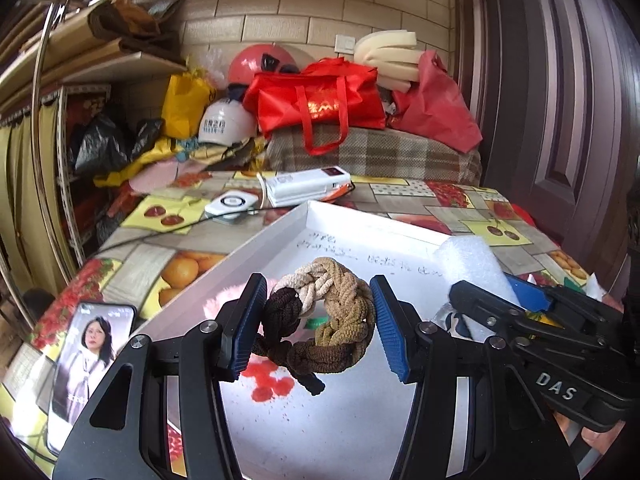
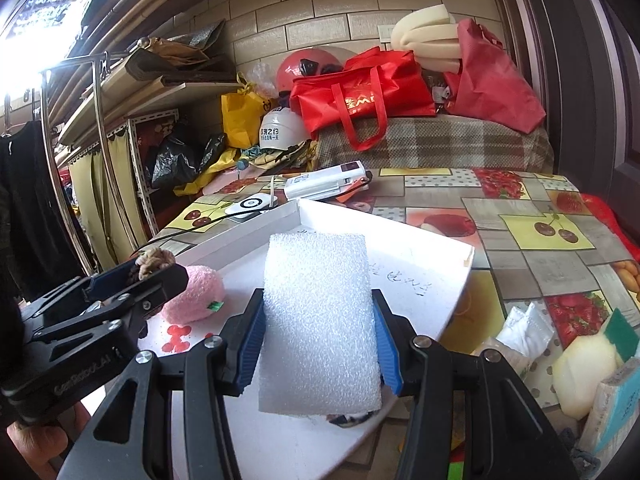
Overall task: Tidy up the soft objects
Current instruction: 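Carry the rope and foam sheet over the white box with both tools, then open the left tool to drop the rope while the right tool releases the foam into the box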
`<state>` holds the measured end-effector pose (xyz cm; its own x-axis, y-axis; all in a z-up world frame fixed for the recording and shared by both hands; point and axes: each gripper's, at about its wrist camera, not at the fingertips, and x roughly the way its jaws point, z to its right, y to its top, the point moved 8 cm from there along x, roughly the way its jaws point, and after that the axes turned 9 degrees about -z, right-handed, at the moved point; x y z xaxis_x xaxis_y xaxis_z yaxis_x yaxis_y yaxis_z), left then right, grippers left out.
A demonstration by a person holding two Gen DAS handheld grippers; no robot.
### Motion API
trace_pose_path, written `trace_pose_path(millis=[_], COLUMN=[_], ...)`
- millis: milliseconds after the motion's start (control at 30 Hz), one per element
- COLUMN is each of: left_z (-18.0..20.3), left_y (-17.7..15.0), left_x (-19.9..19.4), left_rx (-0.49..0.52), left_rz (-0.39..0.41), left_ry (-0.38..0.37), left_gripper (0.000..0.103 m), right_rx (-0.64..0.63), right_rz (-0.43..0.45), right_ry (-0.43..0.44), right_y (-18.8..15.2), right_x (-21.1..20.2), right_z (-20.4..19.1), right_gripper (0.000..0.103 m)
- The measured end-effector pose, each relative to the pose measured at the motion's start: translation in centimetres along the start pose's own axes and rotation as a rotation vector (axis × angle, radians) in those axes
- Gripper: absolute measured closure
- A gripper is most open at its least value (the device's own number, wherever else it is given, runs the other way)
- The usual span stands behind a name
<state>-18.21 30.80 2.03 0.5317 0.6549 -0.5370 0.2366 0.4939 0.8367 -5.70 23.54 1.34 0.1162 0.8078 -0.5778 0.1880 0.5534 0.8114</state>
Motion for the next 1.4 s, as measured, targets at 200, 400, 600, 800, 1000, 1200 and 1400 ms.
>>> trace_pose_path(millis=[200,400,600,800,1000,1200,1400], left_z=[0.0,-1.3,-1.2,-3.5,-4.3,-4.8,-6.6], left_y=[0.5,-0.1,-0.5,-0.6,-0.5,-0.1,-0.2], left_x=[1.3,4.0,4.5,4.0,3.0,1.7,0.7], left_rx=[0.021,-0.041,-0.044,-0.134,-0.17,-0.188,-0.276], left_rz=[-0.021,-0.148,-0.174,-0.159,-0.114,-0.049,-0.011], left_ry=[0.036,0.017,0.025,0.108,0.125,0.128,0.125], left_gripper=[0.051,0.051,0.047,0.004,0.001,0.001,0.001], right_rx=[0.008,-0.007,-0.001,0.042,0.038,0.003,-0.091], right_rz=[-0.022,-0.039,-0.063,-0.01,0.025,0.098,0.208], right_ry=[-0.01,-0.025,-0.034,-0.055,-0.047,-0.046,-0.052], right_y=[0.6,0.7,0.8,1.1,1.3,1.6,1.6], right_x=[1.3,2.1,2.7,1.6,1.1,-0.2,-2.5], right_z=[-0.2,-0.4,-0.3,0.6,0.4,-0.3,-2.4], right_gripper=[0.053,0.053,0.052,0.02,0.017,0.012,0.008])
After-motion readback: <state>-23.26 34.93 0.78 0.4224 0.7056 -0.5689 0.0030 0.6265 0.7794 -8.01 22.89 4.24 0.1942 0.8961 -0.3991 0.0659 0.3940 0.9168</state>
